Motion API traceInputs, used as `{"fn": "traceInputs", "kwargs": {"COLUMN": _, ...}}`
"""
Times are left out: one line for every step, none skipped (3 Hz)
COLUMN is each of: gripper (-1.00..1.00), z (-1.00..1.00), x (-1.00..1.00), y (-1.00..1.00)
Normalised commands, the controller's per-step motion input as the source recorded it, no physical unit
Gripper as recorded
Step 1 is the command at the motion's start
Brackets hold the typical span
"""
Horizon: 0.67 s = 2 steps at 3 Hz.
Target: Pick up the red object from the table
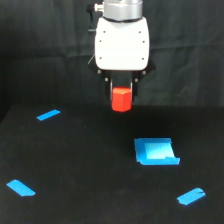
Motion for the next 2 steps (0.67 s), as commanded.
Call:
{"fn": "traceInputs", "kwargs": {"gripper": -1.0, "z": 0.04, "x": 0.0, "y": 0.03}}
{"fn": "traceInputs", "kwargs": {"gripper": -1.0, "z": 0.04, "x": 0.01, "y": 0.04}}
